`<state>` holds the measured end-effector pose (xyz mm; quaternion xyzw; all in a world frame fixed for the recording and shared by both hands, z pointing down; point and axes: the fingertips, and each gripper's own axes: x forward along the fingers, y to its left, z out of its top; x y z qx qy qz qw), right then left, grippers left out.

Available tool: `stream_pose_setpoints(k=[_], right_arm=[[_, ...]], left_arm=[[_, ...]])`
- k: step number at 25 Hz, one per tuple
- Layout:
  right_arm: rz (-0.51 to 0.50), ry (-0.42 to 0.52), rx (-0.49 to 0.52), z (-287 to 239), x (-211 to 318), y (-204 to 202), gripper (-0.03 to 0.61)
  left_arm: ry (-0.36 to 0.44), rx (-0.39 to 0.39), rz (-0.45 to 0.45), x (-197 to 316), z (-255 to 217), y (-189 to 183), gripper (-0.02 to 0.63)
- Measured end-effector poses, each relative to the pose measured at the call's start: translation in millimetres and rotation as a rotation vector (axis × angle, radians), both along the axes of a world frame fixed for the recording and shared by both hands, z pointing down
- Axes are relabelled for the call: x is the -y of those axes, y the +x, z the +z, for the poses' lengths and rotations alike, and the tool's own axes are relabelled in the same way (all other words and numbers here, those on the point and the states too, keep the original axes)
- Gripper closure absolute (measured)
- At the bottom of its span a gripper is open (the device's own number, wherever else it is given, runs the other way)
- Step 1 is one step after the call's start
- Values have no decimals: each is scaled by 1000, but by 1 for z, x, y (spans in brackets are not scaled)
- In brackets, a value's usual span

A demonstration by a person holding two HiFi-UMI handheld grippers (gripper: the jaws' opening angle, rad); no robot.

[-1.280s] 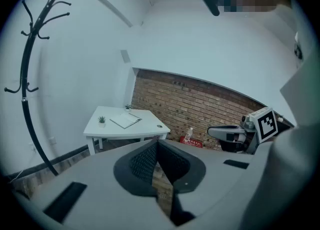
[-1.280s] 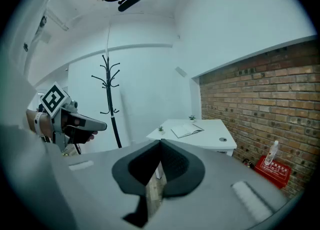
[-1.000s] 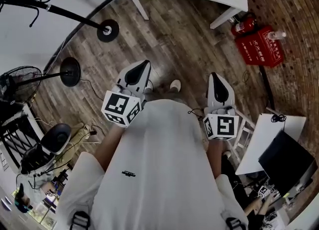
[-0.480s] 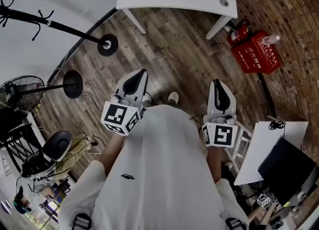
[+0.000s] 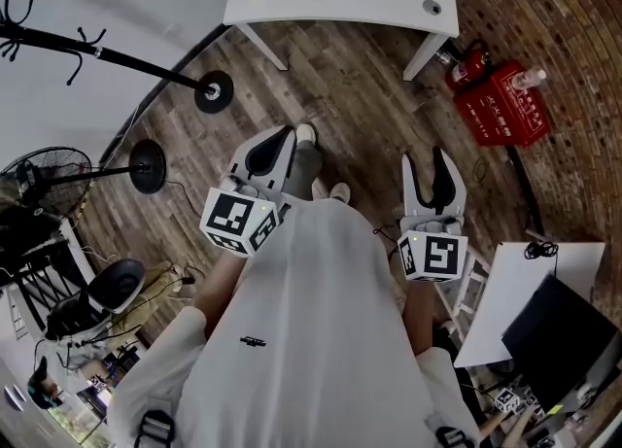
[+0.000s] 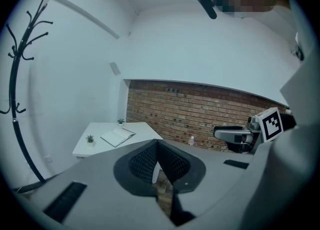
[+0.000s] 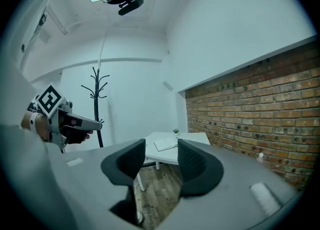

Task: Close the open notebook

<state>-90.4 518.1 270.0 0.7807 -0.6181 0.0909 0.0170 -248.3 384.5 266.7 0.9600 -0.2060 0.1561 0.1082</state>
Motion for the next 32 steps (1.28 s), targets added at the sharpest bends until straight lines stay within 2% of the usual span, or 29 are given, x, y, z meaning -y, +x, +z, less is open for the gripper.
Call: stream_pose_setpoints(k=[7,10,18,23,32], right_arm=[[33,0,7,8,18,16,362],[34,-16,18,11,41,23,341],[9,-53,11,11,149,46,318],[11,-84,-32,1,221,69,309],[46,-129,-17,1,331,123,270]], left_arm=[[-8,-8,23,23,11,21,604],[-17,-19,32,48,13,33,604],[-55,-26,45,151,24,68,604],[-85,-53,48,227,24,95,604],[-117,-93,81,339,23,148,604]])
